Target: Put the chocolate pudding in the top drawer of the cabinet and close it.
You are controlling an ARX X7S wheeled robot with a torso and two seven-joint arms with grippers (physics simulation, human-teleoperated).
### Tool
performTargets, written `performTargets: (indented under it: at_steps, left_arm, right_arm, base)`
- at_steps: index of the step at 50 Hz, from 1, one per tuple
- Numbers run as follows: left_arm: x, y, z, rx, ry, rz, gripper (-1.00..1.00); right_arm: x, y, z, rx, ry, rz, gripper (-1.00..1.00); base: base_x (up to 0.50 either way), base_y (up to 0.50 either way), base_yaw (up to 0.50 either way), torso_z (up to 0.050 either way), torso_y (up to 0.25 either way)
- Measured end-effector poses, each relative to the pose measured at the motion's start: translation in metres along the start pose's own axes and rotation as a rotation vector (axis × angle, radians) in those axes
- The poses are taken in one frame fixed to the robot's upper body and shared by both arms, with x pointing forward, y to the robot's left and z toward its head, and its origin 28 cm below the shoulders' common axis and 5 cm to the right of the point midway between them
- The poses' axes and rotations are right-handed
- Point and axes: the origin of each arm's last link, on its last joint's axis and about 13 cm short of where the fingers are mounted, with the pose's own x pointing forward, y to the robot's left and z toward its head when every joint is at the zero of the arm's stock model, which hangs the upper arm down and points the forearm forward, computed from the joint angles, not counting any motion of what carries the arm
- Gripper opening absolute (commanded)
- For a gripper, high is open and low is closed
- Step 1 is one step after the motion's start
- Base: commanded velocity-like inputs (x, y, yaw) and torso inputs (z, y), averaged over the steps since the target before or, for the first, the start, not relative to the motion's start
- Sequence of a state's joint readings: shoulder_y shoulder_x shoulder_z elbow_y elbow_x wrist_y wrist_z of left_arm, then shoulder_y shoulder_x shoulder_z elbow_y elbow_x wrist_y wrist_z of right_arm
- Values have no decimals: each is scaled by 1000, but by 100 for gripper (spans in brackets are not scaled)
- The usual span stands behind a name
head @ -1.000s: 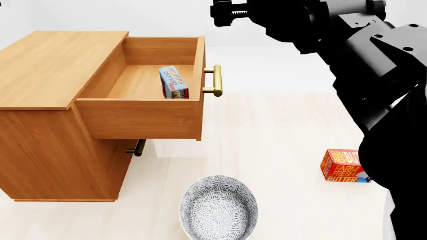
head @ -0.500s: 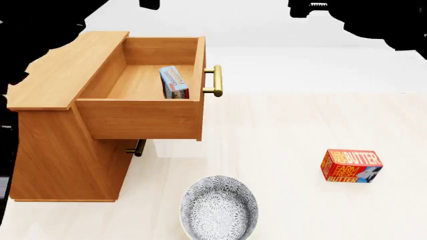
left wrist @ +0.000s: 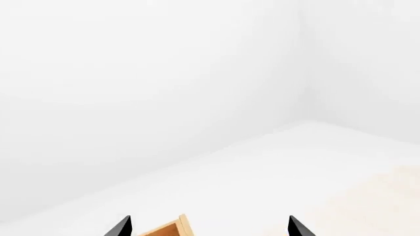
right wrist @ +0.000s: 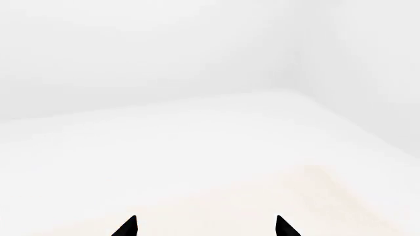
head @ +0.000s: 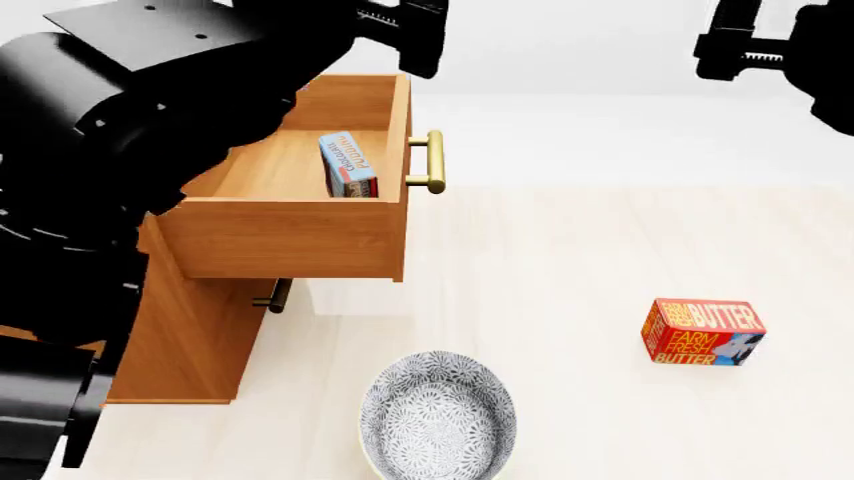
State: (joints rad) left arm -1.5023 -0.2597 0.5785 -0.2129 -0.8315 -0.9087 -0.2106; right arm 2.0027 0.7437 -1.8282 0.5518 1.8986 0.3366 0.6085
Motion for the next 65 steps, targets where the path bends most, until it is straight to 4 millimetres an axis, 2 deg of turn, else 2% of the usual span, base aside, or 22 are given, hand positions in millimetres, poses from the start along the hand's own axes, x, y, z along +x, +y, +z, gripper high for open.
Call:
performTargets:
  at_steps: [20,48,65]
  left_arm:
    - [-1,-48,-23,5,33,-148,100]
    - [-20,-109,-60,26,99,-340,100]
    - [-28,-133,-82,33,139,-434,100]
  right_arm:
    - [-19,-43,-16,35,22,-171,100]
    - [-25,-60,-31,56,49,-241,100]
    - [-27,-66,-42,63,69,-264,100]
  base:
    - [0,0,0,0,0]
    - [0,0,0,0,0]
    - [0,0,0,0,0]
